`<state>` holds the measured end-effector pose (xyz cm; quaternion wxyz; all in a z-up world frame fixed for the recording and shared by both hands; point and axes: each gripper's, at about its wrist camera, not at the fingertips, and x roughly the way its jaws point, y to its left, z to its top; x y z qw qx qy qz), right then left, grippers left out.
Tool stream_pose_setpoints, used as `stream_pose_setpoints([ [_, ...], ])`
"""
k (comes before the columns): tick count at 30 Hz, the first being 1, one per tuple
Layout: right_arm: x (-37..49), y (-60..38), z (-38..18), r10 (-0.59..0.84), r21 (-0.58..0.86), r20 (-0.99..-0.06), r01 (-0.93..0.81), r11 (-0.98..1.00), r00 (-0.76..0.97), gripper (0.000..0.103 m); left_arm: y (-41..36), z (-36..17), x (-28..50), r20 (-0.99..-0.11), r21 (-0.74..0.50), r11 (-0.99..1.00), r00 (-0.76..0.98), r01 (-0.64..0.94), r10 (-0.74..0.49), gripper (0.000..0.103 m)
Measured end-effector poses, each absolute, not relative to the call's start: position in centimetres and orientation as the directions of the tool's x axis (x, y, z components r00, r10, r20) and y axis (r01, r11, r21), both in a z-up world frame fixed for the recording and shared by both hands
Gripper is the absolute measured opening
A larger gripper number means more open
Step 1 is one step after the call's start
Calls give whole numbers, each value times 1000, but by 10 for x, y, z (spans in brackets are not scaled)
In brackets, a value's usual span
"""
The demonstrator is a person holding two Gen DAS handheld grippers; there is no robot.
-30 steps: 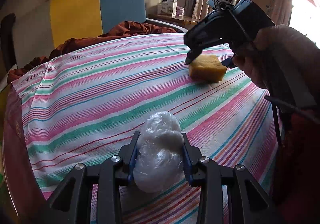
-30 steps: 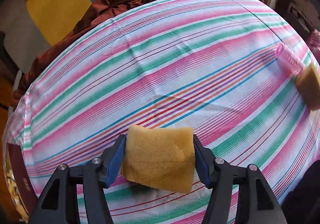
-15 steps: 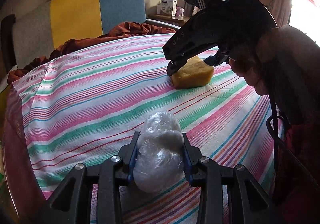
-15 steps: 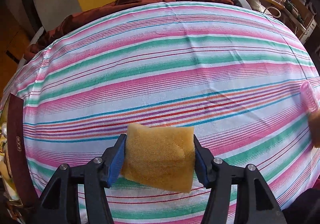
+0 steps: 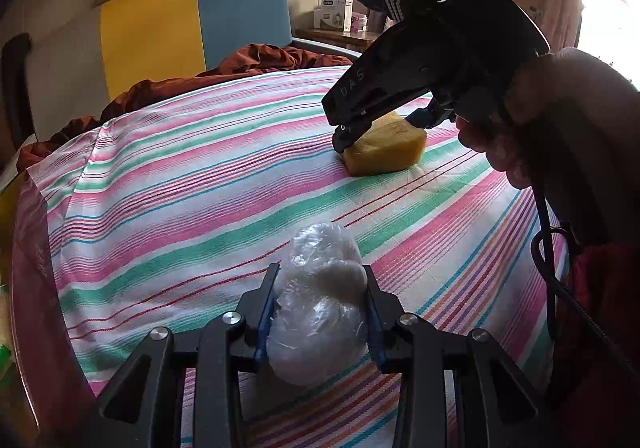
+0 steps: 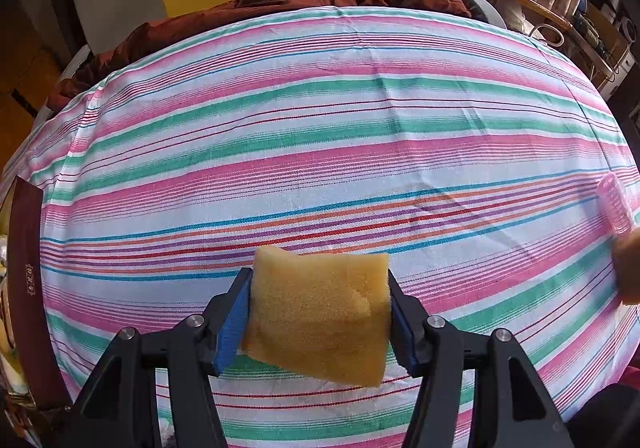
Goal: Organize objects
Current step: 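Carry the plastic-wrapped bundle into the gold box and open the left tool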
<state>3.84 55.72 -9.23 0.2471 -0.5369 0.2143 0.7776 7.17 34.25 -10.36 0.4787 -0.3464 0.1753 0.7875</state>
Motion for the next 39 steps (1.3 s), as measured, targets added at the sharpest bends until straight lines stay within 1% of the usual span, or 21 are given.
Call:
stream_pose_setpoints([
  [3,38,560,-93,158,62,-941,-609,-791,-300,61,343,-101,72,-728,-50,-487,-302,-872,616,37],
  [9,38,564,-93,166,50,-939,-599,-799,-301,61,336,-89,65,-754,-84,-539,-300,-838,584,36],
  [19,39,571,-93,162,53,-935,-575,-816,-315,61,299,-36,60,-685,-55,-606,-412,-793,601,36],
  [21,24,567,-96,147,66,-935,-569,-820,-321,61,289,-29,56,-679,-49,-627,-435,-777,592,36],
  [26,9,554,-102,129,70,-934,-525,-848,-334,61,259,-19,38,-673,-69,-696,-482,-715,561,37],
  [31,18,533,-106,131,66,-933,-519,-852,-334,61,225,-14,21,-667,-87,-759,-528,-645,526,37],
  [39,34,517,-94,144,50,-934,-518,-854,-328,61,151,-10,-16,-669,-176,-853,-576,-492,470,37],
])
